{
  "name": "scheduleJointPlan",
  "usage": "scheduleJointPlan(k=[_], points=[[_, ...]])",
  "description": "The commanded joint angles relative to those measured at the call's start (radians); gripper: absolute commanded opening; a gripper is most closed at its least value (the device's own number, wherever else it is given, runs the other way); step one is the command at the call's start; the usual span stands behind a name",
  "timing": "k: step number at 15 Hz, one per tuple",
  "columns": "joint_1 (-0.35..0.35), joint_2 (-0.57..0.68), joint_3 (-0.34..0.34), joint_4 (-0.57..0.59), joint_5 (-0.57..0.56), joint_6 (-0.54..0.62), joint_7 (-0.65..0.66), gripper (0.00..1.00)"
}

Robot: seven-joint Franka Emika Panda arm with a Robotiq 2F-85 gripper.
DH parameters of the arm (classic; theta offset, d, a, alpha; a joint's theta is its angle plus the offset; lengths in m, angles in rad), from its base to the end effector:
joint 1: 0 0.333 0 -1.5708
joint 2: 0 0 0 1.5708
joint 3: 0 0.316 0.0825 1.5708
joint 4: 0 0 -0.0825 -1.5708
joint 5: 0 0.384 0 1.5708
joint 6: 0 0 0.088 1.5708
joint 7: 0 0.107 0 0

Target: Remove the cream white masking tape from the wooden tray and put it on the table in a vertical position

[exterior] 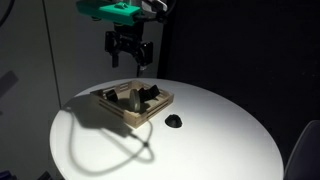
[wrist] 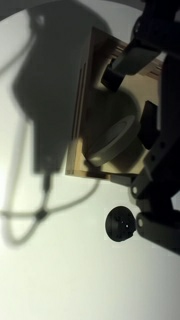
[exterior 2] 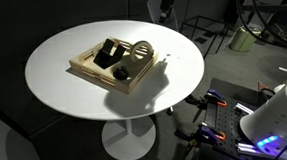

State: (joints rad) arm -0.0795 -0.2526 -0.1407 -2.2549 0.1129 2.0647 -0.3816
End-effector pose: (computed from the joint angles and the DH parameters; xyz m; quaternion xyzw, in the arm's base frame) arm 0.4683 -0.1016 0.4719 -0.9956 -0.0569 -0.0482 0.0563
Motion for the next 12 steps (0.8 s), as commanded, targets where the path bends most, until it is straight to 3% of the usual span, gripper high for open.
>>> scheduleJointPlan(k=[1,6,12], points=[[0.013,0.059,-0.041,0.087,-0.007,-0.073,-0.187,1.0],[0.007,0.114,-0.058,0.111,0.018,-0.022,-0.417,1.0],[-0.003,0.169,-0.051,0.113,0.055,0.043,-0.596,1.0]])
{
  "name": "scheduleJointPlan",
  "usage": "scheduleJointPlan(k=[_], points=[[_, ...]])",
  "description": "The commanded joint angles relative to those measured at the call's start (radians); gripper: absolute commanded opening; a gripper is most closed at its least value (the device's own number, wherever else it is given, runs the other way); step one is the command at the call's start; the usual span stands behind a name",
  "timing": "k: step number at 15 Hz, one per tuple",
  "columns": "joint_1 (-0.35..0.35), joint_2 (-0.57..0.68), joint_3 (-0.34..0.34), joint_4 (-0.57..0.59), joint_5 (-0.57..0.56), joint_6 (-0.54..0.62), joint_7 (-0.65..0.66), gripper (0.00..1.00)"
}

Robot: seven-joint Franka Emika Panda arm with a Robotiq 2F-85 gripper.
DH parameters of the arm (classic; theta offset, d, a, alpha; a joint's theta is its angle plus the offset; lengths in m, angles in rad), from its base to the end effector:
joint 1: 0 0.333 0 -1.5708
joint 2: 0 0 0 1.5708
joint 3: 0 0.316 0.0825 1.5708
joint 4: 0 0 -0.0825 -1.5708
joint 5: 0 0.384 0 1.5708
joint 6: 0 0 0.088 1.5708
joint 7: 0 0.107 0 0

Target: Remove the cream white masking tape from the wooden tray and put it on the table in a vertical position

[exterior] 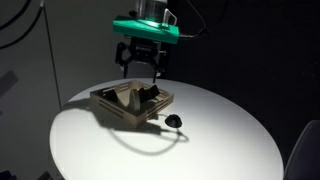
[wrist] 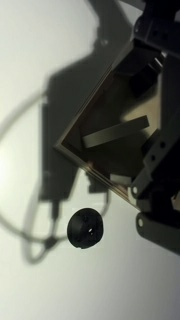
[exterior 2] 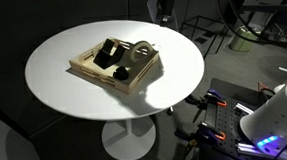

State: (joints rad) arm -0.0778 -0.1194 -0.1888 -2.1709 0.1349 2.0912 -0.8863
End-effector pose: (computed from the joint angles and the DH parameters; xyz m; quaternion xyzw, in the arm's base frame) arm 0.4985 -0.1313 0.4482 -0.9591 -0.2735 -0.0537 0.0489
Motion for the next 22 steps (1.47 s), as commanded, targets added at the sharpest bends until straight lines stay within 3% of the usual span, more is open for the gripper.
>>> scheduleJointPlan(k=[1,8,18,22], points=[[-0.006,0.043,-0.001,0.03,0.04,0.023,-0.114,1.0],[-0.005,0.078,0.023,0.017,0.099,0.056,-0.25,1.0],[-0.009,0.071,0.044,0.003,0.079,0.049,-0.215,1.0],[-0.013,0.098,0.037,0.007,0.14,0.08,-0.282,1.0]])
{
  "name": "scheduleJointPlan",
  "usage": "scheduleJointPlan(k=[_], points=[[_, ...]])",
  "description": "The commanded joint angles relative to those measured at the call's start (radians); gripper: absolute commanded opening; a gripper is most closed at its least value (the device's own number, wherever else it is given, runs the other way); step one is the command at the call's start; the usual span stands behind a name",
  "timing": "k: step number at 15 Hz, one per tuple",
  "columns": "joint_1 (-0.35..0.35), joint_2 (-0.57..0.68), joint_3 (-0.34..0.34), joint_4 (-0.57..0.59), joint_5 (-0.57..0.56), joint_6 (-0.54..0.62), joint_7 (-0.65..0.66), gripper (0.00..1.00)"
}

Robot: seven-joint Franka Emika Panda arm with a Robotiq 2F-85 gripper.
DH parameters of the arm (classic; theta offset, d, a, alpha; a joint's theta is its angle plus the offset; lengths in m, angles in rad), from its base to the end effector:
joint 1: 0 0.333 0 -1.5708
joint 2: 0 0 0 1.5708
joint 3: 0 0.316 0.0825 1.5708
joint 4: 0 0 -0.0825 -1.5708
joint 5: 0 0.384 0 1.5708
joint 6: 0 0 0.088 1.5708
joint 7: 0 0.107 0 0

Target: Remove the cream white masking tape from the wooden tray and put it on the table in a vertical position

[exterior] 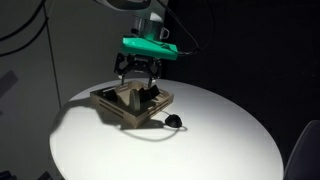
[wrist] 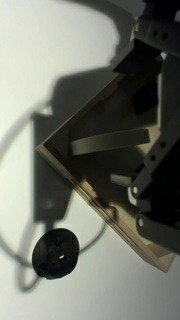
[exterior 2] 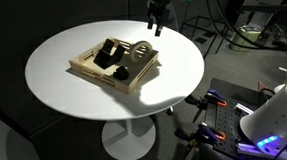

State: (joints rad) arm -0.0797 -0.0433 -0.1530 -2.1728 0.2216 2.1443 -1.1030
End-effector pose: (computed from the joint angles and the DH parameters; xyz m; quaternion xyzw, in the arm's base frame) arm 0.5160 -0.1132 0.4137 -0.9259 -0.3651 -0.0652 0.0716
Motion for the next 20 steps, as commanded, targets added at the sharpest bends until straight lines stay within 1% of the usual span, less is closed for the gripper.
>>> scheduleJointPlan(k=[1,4,8,12,17,18,19,20], points=[[-0.011,0.031,0.002,0.012,0.074,0.034,-0.091,1.0],[-0.016,0.064,0.007,0.021,0.13,0.051,-0.19,1.0],[-0.022,0.106,0.018,0.035,0.155,0.05,-0.278,1.0],[-0.025,0.134,0.03,0.045,0.156,0.049,-0.327,1.0],[-0.03,0.156,0.042,0.057,0.149,0.055,-0.35,1.0],[-0.032,0.158,0.044,0.058,0.147,0.057,-0.354,0.75],[-0.034,0.16,0.046,0.058,0.147,0.058,-0.356,0.73],[-0.036,0.161,0.048,0.058,0.148,0.057,-0.358,0.66]])
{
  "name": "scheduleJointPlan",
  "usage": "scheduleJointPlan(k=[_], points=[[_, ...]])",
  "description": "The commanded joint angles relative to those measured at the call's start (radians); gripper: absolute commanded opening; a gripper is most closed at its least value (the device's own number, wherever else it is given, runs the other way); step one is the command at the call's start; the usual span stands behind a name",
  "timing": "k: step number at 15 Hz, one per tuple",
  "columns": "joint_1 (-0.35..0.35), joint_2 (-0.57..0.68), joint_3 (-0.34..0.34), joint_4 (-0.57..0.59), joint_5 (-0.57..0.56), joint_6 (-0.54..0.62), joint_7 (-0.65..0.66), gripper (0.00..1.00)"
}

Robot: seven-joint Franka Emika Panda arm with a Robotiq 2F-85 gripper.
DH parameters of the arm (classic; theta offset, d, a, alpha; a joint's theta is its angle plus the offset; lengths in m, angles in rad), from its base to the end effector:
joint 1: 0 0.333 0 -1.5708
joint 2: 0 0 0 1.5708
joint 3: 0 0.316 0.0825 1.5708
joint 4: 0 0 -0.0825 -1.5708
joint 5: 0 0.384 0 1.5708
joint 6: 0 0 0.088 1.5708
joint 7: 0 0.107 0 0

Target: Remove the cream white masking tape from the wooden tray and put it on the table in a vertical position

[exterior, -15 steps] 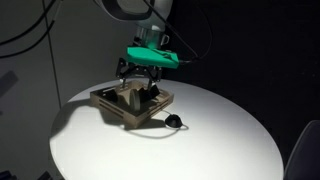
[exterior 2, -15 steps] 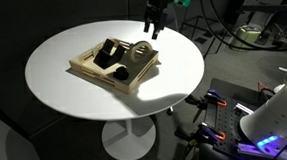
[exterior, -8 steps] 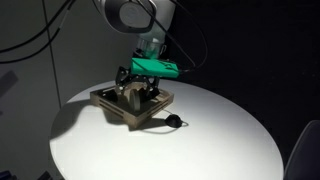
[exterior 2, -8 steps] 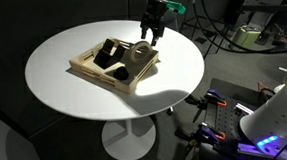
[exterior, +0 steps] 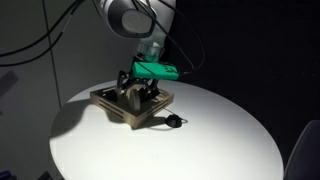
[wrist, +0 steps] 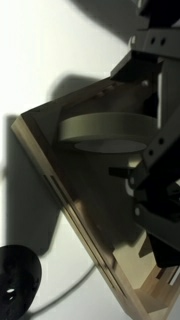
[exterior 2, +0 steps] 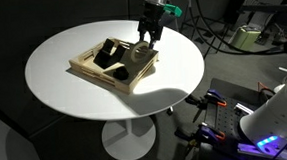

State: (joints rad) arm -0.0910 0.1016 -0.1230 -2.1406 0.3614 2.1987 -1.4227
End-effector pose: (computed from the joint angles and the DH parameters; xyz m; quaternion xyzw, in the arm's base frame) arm 0.5409 -0.1043 0.3560 -0.8717 -0.4701 -0.0861 0.1085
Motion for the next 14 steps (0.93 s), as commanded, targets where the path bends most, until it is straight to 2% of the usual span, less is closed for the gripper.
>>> scheduleJointPlan(k=[1,8,9,10,14], points=[[-0.027,0.016,0.019,0.026,0.009,0.003,-0.04,0.56],[-0.036,0.014,0.026,0.028,0.011,0.001,-0.045,0.02],[-0.036,0.014,0.027,0.028,0.011,0.001,-0.045,0.01],[-0.036,0.014,0.028,0.028,0.012,0.001,-0.046,0.05],[-0.032,-0.004,0.036,0.02,0.022,0.002,-0.057,0.05]])
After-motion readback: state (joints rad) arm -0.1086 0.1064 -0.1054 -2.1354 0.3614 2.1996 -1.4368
